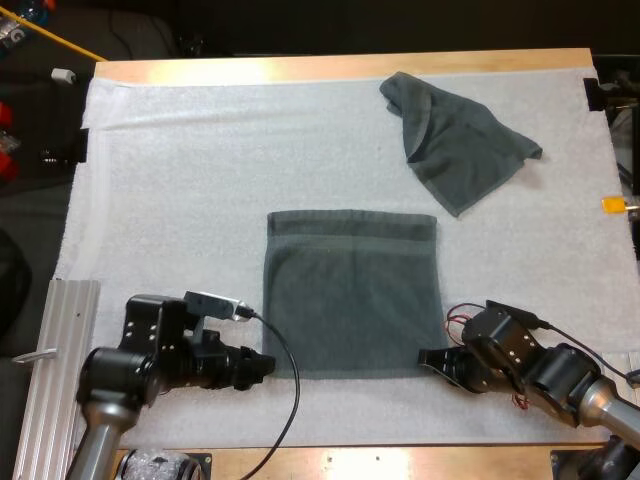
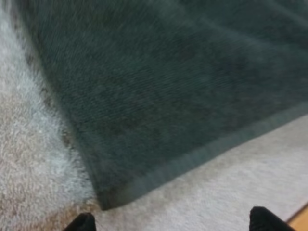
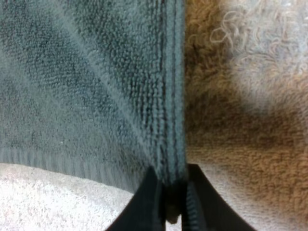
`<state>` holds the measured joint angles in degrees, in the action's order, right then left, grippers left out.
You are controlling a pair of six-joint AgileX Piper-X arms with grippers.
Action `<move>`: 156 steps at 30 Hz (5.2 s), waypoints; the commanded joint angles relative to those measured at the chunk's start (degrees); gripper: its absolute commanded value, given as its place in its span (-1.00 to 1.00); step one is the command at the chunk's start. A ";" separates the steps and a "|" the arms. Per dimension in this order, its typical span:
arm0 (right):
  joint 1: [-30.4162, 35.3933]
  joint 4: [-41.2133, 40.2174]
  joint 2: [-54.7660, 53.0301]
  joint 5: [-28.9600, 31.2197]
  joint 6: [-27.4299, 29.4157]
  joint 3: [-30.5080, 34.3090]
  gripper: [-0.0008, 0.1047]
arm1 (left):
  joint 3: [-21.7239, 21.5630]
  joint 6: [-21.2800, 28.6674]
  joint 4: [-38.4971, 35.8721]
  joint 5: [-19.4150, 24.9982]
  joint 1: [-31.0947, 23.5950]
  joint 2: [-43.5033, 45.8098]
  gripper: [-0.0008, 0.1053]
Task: Pick towel from pile, fold and stack
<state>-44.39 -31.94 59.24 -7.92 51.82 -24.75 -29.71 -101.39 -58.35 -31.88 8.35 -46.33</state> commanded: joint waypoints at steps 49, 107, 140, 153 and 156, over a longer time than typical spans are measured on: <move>0.10 -4.84 -6.78 -3.69 -0.75 -0.64 -0.99 | 0.49 3.51 -3.76 -11.40 0.12 -17.94 -0.98; 21.08 34.93 15.79 -6.39 -32.47 -1.79 -0.99 | 0.03 -36.58 60.05 -18.74 -6.56 -39.31 -0.98; 21.08 31.80 7.28 -13.60 0.10 -4.38 0.00 | -10.15 -39.06 64.80 -33.50 -6.56 -31.69 -0.09; 21.08 -6.04 -3.31 -6.68 17.29 -17.40 0.02 | -10.15 -22.96 33.63 -21.00 -6.56 -12.32 -0.09; 21.08 -13.51 -4.77 -3.89 21.12 -20.50 0.02 | -10.15 -16.78 23.66 -16.90 -6.56 -8.82 -0.09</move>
<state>-23.56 -43.81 54.91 -12.60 71.39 -44.74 -39.60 -119.69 -31.34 -50.11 1.85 -55.61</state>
